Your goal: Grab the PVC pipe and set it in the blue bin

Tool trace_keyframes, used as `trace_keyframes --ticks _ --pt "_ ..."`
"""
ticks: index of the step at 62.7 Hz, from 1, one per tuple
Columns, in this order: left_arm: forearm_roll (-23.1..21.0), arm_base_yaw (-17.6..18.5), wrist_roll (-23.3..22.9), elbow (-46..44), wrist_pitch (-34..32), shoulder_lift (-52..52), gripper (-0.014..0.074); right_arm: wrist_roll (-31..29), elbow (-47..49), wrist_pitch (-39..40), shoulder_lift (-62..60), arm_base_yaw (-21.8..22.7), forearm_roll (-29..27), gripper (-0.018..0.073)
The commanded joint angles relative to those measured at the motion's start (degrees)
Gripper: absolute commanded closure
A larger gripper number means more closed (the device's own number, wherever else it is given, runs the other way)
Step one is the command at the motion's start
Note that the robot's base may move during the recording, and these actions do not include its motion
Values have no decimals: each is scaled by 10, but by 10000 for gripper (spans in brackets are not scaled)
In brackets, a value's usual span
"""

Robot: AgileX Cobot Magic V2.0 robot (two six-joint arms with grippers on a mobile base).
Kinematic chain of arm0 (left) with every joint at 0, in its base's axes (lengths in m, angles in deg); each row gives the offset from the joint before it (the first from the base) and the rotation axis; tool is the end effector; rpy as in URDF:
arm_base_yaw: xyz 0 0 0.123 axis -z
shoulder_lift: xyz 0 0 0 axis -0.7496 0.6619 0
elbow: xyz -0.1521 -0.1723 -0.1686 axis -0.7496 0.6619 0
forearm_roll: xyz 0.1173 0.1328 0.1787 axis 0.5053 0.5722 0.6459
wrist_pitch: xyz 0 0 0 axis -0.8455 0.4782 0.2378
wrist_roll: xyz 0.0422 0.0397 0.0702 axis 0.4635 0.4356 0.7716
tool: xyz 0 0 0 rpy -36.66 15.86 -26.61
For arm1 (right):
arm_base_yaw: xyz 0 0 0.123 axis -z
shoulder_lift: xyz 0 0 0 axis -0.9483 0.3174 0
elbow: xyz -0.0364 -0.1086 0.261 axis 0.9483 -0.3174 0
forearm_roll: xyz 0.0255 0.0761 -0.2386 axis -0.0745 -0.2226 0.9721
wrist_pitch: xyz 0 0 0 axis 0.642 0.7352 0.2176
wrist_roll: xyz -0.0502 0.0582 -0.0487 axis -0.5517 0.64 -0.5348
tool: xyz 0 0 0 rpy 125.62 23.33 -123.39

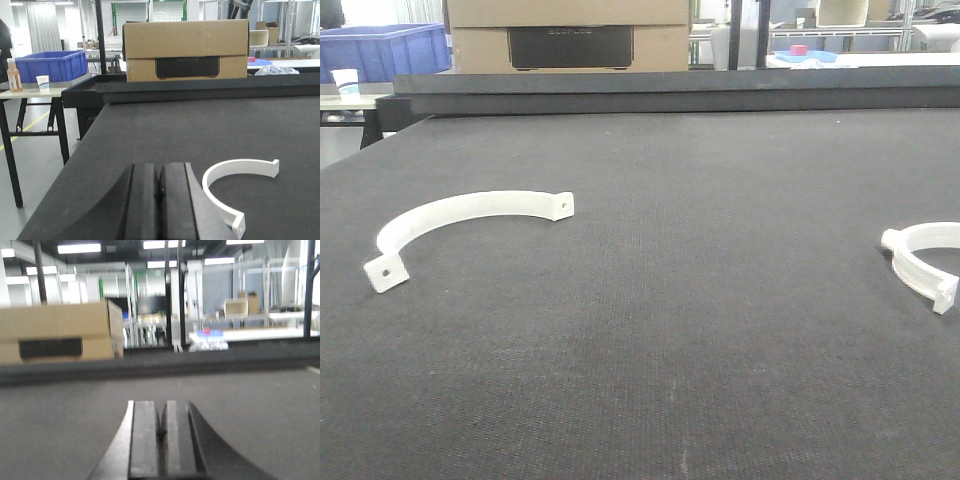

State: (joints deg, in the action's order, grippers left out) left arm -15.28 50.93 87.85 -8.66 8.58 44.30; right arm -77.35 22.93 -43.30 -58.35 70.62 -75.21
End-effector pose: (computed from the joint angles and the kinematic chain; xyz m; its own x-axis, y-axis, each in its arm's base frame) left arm 0.0562 -0.0026 0.2158 0.1235 0.0683 -0.9900 0.0346 0.9967 0.0731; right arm 0.0544 -0.0008 0.2262 0.2250 0.1219 -0.9667 -0.0244 0.9925 0.1195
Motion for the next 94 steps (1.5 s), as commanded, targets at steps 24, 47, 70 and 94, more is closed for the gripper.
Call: trace_keyframes --ticks 24,47,70,94 --pt "-21 0 -5 -117 7 -2 707 4 92 38 -2 2 -10 721" --pt "24 0 -5 -359 202 176 707 -7 280 -153 123 2 -5 721" --pt "58 0 -5 -582 384 396 707 -7 506 -458 317 2 20 721" --pt "-83 0 -5 -667 543 586 707 -7 610 -649 509 2 8 721"
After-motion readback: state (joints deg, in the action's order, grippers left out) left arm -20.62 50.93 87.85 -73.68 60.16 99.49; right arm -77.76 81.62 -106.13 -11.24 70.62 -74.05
